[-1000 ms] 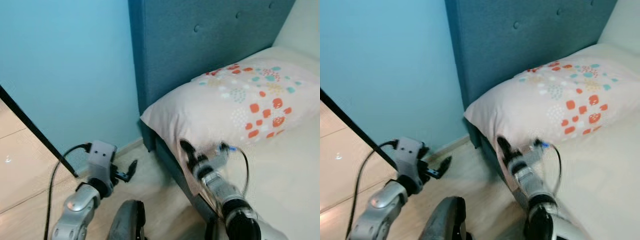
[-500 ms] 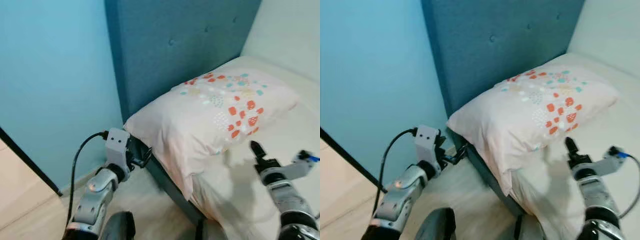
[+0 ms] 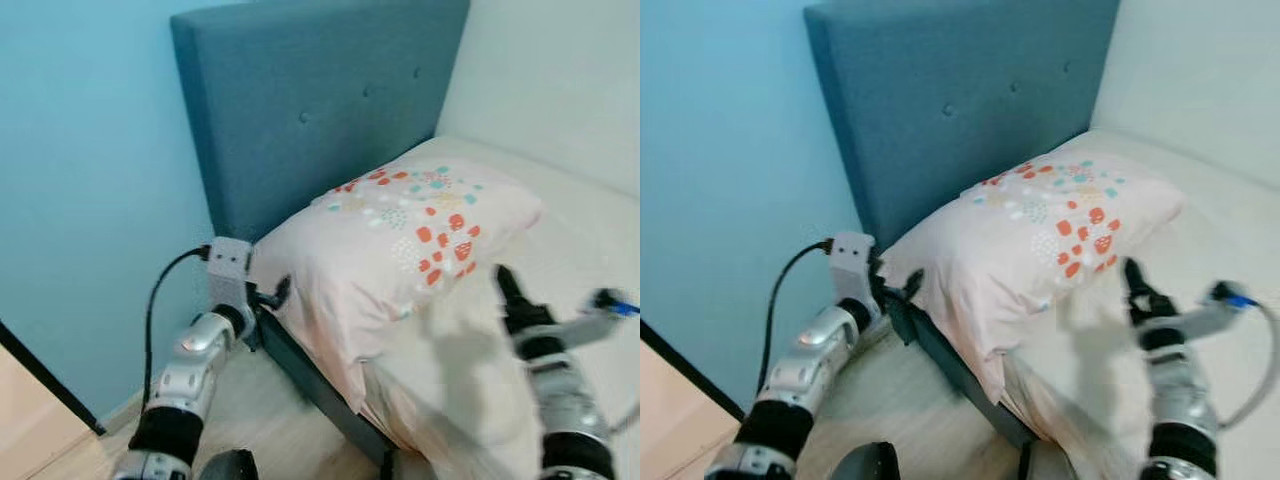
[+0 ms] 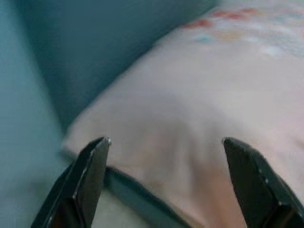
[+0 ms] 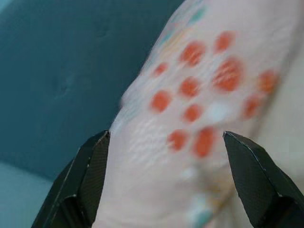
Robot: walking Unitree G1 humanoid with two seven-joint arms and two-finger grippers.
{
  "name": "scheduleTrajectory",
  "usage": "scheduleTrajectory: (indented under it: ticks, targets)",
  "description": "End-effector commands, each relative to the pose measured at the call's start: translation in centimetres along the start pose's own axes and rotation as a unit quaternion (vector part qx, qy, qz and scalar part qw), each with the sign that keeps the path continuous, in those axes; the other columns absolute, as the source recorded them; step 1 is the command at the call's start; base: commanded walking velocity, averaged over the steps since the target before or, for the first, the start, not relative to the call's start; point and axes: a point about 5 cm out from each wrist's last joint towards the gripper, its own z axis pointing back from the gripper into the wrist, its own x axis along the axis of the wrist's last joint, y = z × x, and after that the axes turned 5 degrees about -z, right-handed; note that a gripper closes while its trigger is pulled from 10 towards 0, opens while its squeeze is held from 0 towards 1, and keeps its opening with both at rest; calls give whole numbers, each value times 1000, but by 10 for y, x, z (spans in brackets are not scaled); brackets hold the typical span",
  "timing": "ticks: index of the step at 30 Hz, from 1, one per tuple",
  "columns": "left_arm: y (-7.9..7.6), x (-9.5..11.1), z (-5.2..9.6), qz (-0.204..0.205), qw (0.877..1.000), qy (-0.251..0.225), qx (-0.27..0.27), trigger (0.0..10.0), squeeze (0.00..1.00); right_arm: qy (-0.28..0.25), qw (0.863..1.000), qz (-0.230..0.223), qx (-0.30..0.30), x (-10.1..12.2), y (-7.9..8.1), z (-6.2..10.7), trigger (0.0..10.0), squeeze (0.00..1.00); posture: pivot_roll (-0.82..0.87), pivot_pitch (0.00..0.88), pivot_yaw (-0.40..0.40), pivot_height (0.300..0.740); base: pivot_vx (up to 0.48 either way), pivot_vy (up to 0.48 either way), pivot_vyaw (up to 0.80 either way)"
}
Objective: Clean up the room
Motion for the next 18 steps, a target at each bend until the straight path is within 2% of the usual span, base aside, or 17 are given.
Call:
scheduleTrajectory:
  ticks: [1,2,3,4,5,6,9,10,12,13,14,15,16,17,18]
  targets:
    - [20,-19,6,21,998,33,47,10000,0,36,999,19,21,-18,12,-7,10000,0,71,0,-60,628,-476,0,0]
    - [32,-35,14,36,994,51,84,10000,0,85,995,43,34,-43,19,-9,10000,0,79,0,-68,638,-472,0,0]
    - [39,-53,22,39,991,82,103,10000,0,114,992,56,27,-58,17,-8,10000,0,100,0,-78,642,0,0,0]
    - [39,-53,22,39,991,82,103,10000,0,114,992,56,27,-58,17,-8,10000,0,100,0,-78,642,0,0,0]
    - [44,-67,29,45,986,109,119,10000,0,136,988,67,21,-70,15,-6,10000,0,101,0,-79,647,0,0,0]
    - [54,-99,53,84,971,163,155,10000,0,188,978,88,7,-93,7,3,10000,0,108,0,-83,657,0,0,0]
    - [56,-108,59,94,966,176,164,10000,0,200,976,91,6,-98,6,7,10000,0,108,0,-83,662,0,0,0]
    - [64,-148,99,108,936,258,212,10000,0,251,962,104,-37,-120,-16,30,10000,0,137,0,-115,671,0,0,0]
    - [64,-148,99,108,936,258,212,10000,0,251,962,104,-37,-120,-16,30,10000,0,137,0,-115,671,0,0,0]
    - [67,-164,119,112,921,292,232,10000,0,274,954,110,-59,-128,-26,42,10000,0,137,0,-115,676,0,0,0]
    - [67,-164,119,112,921,292,232,10000,0,274,954,110,-59,-128,-26,42,10000,0,137,0,-115,676,0,0,0]
    - [73,-190,161,126,885,352,276,10000,0,330,929,126,-115,-146,-48,74,10000,0,166,0,-141,685,0,0,0]
    - [75,-196,173,131,875,366,290,10000,0,349,918,133,-131,-152,-54,85,10000,0,177,0,-148,690,0,0,0]
    - [75,-196,173,131,875,366,290,10000,0,349,918,133,-131,-152,-54,85,10000,0,177,0,-148,690,0,0,0]
    - [76,-202,185,133,865,379,301,10000,0,368,908,139,-147,-156,-61,96,10000,0,180,0,-149,695,0,0,0]
